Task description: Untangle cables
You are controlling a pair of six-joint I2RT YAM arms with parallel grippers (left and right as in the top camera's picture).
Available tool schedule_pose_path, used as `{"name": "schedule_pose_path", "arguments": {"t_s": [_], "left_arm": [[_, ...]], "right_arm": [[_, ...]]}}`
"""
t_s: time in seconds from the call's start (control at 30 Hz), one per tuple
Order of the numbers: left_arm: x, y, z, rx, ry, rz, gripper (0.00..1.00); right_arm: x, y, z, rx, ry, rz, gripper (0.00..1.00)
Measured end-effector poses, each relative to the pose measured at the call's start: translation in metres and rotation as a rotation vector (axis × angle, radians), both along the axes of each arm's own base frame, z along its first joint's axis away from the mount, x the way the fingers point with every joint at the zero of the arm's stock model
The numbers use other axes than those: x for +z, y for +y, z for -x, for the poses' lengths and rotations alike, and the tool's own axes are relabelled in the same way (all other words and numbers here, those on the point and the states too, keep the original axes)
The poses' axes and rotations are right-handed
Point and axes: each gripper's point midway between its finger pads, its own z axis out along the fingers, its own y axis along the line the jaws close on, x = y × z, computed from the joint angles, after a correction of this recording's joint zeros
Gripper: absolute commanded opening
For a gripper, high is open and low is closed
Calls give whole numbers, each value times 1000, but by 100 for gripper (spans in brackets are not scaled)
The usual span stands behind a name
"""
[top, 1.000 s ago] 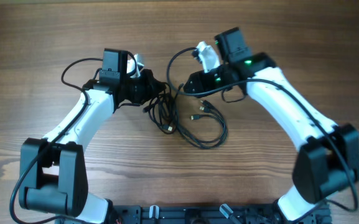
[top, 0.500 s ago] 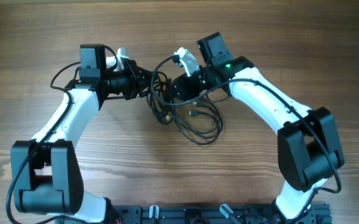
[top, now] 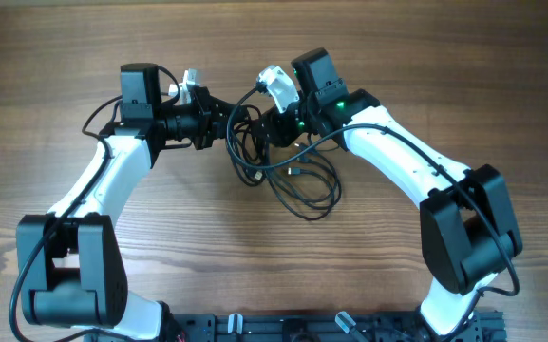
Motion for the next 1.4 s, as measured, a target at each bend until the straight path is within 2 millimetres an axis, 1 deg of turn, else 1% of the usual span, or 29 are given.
{"name": "schedule_pose_path", "arguments": {"t_s": [0.07,0.1,0.13,0.2,0.27,0.47,0.6,0.7,0.8,0.83,0.9,0.93,1.0,1.1,1.17,1.2,1.23,1.33,1.4], "left_arm": [[0,0,0,-2,0,2,4],[0,0,0,-2,0,2,4],[0,0,0,-2,0,2,4],[1,0,0,-2,-3,2,4],[2,0,-2,-2,-18,3,4],[4,-1,-3,-3,-30,8,4],[4,0,-3,-3,-34,5,4],[1,2,-5,-9,-79,-30,6],[-10,5,-4,-22,-128,-109,8],[-15,7,-3,-26,-138,-139,8],[-25,12,-2,-32,-154,-202,8],[-29,13,-1,-35,-156,-229,9],[-41,17,1,-49,-182,-313,10],[-53,14,1,-83,-237,-435,14],[-55,8,2,-106,-278,-493,16],[-54,6,3,-112,-295,-517,19],[-49,4,3,-112,-324,-556,24],[-11,-4,6,-95,-462,-616,40],[18,-3,10,-68,-541,-630,47]], "right_arm": [[-1,1,-5,-16,-7,-5,35],[-6,1,-6,-26,7,-4,32],[-10,1,-6,-41,26,-4,26],[-23,1,-6,-67,68,4,22],[-24,2,-8,-96,90,-10,20],[-22,3,-10,-153,134,-36,5],[-24,1,-10,-189,157,-33,4],[-29,-6,-6,-225,206,-13,5],[-30,-22,2,-282,266,36,4],[-31,-31,7,-311,286,73,4],[-31,-42,13,-348,306,120,4],[-32,-51,18,-378,323,160,4],[-34,-59,22,-403,332,196,4],[-40,-74,29,-442,357,265,4],[-41,-78,29,-458,359,276,4],[-42,-79,29,-462,360,279,4],[-42,-80,29,-467,363,283,4],[-42,-81,29,-475,365,288,4],[-43,-82,30,-479,371,293,4]]}}
